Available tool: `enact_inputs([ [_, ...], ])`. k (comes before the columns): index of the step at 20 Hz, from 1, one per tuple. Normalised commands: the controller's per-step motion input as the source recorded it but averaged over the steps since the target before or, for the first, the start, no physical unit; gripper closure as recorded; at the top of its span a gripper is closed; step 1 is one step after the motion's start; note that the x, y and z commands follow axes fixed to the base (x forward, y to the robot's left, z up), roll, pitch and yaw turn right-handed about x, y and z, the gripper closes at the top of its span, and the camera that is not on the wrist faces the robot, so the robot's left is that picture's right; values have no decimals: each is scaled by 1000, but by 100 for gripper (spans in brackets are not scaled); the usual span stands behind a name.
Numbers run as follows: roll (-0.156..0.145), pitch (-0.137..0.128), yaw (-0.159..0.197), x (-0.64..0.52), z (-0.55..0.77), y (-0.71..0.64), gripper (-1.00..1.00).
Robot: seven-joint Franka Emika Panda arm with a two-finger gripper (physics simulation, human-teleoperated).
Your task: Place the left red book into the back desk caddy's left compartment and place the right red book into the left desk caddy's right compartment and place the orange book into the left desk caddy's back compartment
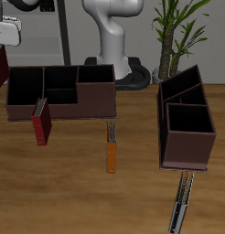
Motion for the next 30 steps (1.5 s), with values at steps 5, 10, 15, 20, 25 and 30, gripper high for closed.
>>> enact_inputs([
  [5, -9, -10, -8, -193, -268, 155, 100],
  [10, -39, -5, -17, -148, -154, 52, 100],
  [15, 14, 12, -48, -200, -120, 107, 100],
  [20, 50, -26, -1, -225, 80, 171, 100],
  [25, 10, -85, -14, -19, 238, -7, 100],
  [30, 24, 54, -26, -46, -121, 44, 100],
])
